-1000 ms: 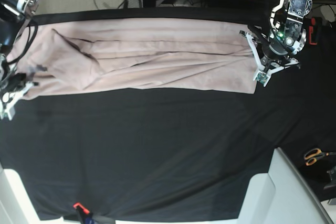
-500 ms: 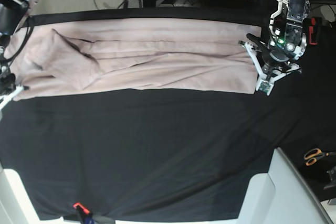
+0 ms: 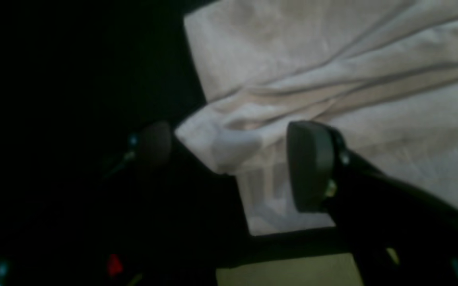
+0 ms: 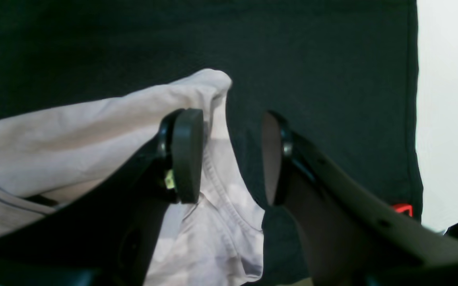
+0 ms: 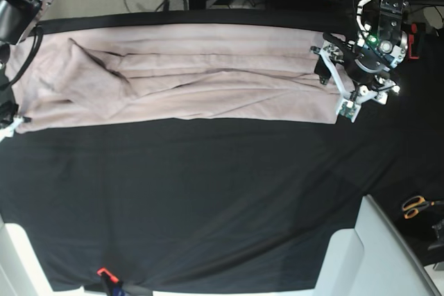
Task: Fold the T-shirt properly
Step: 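Regrasp the pink shirt's end with the left gripper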
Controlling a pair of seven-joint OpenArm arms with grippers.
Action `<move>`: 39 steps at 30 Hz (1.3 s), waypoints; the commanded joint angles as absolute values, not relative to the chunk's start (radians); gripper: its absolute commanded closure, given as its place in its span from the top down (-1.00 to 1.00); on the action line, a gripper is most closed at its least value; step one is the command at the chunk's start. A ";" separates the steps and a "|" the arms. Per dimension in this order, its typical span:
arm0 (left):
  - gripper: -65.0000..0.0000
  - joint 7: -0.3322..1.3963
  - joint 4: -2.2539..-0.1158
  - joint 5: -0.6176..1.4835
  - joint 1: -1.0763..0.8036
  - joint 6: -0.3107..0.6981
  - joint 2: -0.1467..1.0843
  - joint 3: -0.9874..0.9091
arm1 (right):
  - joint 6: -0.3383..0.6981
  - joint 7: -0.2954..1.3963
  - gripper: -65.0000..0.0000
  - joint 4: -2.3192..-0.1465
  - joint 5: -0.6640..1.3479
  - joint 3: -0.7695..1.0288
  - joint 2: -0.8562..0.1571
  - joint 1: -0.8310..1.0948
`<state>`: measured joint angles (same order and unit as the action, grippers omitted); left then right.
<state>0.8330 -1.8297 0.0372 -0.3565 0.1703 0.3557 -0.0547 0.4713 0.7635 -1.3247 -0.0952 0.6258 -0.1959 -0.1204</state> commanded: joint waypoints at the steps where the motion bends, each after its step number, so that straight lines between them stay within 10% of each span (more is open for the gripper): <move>1: 0.44 0.819 -1.891 0.042 -0.381 0.170 0.367 -0.088 | 0.472 0.748 -0.27 -1.345 -0.093 0.628 -0.214 -0.131; 7: 0.44 0.814 -1.891 0.298 -0.437 0.188 0.340 -0.377 | 0.472 0.739 -0.27 -1.465 -0.093 0.628 -0.180 -0.025; 16: 0.92 0.808 -1.580 0.661 -0.380 0.698 0.398 -0.521 | 0.473 0.688 -0.27 -1.563 -0.093 0.621 -0.122 0.070; 39: 0.92 0.711 -1.299 0.361 -0.243 0.698 0.220 -0.429 | 0.473 0.664 -0.27 -1.558 -0.093 0.621 -0.096 0.097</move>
